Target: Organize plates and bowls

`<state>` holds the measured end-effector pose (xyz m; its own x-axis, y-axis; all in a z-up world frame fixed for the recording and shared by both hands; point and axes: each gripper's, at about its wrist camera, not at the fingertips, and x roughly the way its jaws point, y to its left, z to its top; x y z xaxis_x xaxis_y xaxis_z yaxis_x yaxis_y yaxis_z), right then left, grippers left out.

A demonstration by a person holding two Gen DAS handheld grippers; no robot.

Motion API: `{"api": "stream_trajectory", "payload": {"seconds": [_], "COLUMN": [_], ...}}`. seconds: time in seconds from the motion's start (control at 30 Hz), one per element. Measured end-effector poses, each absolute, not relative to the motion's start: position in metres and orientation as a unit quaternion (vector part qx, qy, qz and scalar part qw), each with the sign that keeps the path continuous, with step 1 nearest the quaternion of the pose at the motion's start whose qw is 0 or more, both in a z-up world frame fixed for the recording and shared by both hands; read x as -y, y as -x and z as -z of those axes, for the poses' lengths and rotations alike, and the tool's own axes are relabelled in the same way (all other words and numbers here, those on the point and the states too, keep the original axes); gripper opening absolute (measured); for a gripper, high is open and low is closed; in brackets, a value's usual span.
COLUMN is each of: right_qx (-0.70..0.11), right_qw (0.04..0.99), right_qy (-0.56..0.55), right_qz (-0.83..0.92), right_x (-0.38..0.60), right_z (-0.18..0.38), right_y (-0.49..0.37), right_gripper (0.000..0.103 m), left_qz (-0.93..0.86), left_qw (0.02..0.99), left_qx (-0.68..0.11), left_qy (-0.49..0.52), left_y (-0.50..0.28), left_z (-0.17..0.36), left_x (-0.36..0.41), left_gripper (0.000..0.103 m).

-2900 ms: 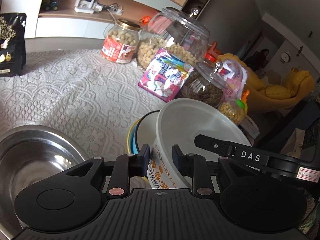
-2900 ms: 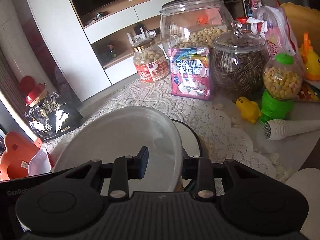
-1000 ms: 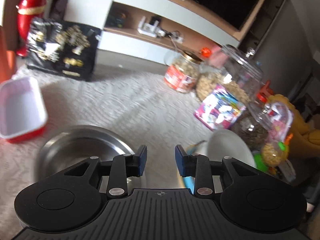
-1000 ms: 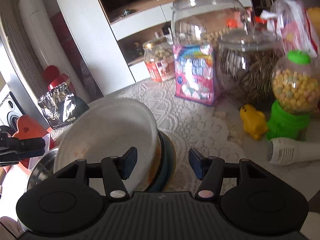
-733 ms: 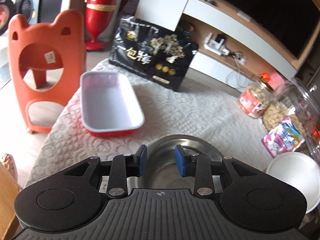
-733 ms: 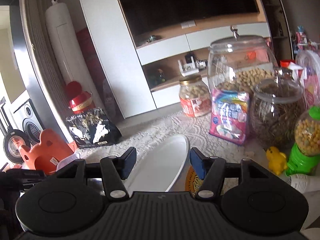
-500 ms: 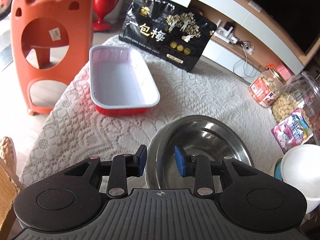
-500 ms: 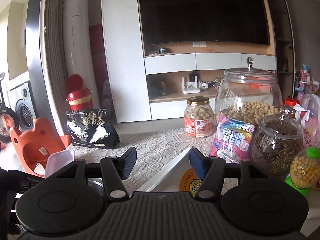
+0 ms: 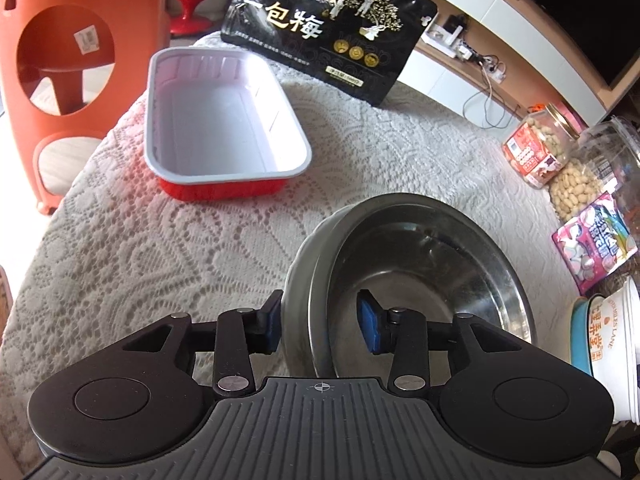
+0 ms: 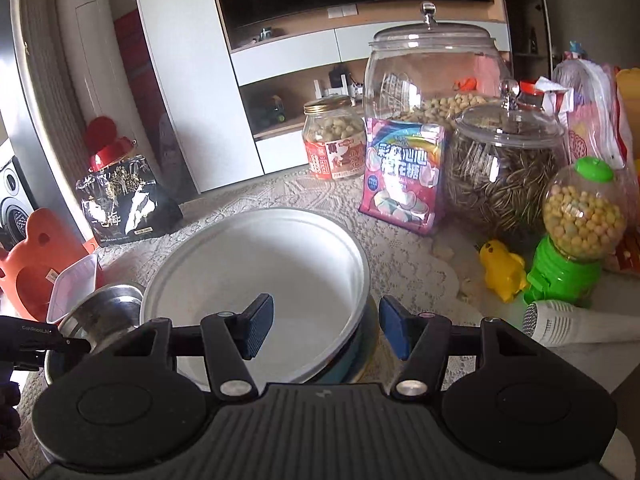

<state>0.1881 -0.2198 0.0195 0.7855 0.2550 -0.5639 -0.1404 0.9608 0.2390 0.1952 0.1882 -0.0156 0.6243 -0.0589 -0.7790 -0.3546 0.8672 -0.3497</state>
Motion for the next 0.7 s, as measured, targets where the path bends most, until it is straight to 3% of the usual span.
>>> {"api": "stream_trajectory", "payload": {"seconds": [0.23, 0.43, 0.6, 0.7], "right_qx": [-0.312, -0.299, -0.303, -0.308], "right_qw": [0.939, 0.941, 0.936, 0.935], "right_qy": [-0.094, -0.094, -0.103, -0.093], "right_qz": [-0.114, -0.131, -0.148, -0.147], "right_x": [0.221, 0.231, 0.236, 0.234], "right_z": [-0.015, -0.030, -0.033, -0.025], "right_y": [-0.191, -0.204, -0.216, -0.218], "right_gripper": [0.060, 0.060, 0.061, 0.061], "left_qz": [-0.066, -0.120, 0.065, 0.144], "left_qw": [0.866, 0.915, 0.928, 0.931], "left_qx": [-0.431, -0.348, -0.310, -0.304], "left_qy": [0.244, 0.164, 0.195, 0.144], "left_y": [-0.236, -0.212, -0.203, -0.206], "left_z": [0.015, -0.039, -0.083, -0.095], "left_x": [-0.194, -0.167, -0.112, -0.060], "left_gripper": [0.040, 0.038, 0.038, 0.038]}}
